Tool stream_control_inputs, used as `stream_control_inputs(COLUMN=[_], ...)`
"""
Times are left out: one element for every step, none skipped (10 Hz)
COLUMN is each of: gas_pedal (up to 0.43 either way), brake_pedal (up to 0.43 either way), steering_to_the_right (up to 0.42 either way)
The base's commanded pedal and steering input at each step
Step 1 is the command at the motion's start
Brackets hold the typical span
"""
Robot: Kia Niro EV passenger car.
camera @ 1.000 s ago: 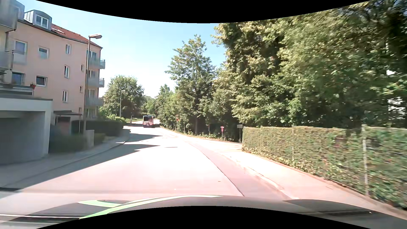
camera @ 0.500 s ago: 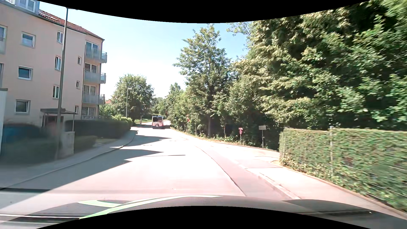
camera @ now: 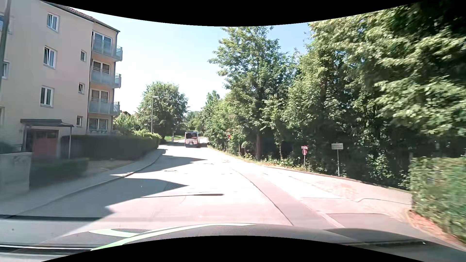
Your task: Follow the waypoints while adhering to traffic rules and regulations
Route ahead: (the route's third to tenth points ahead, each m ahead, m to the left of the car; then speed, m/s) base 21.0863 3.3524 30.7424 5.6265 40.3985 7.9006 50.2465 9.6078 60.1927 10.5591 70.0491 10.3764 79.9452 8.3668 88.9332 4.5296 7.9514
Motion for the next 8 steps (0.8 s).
stream_control_inputs(gas_pedal=[0.008, 0.008, 0.0, 0.0, 0.0, 0.0, 0.0, 0.0], brake_pedal=[0.0, 0.0, 0.0, 0.0, 0.0, 0.0, 0.0, 0.0], steering_to_the_right=[-0.072, -0.07, -0.068, -0.066, -0.064, -0.061, -0.059, -0.056])
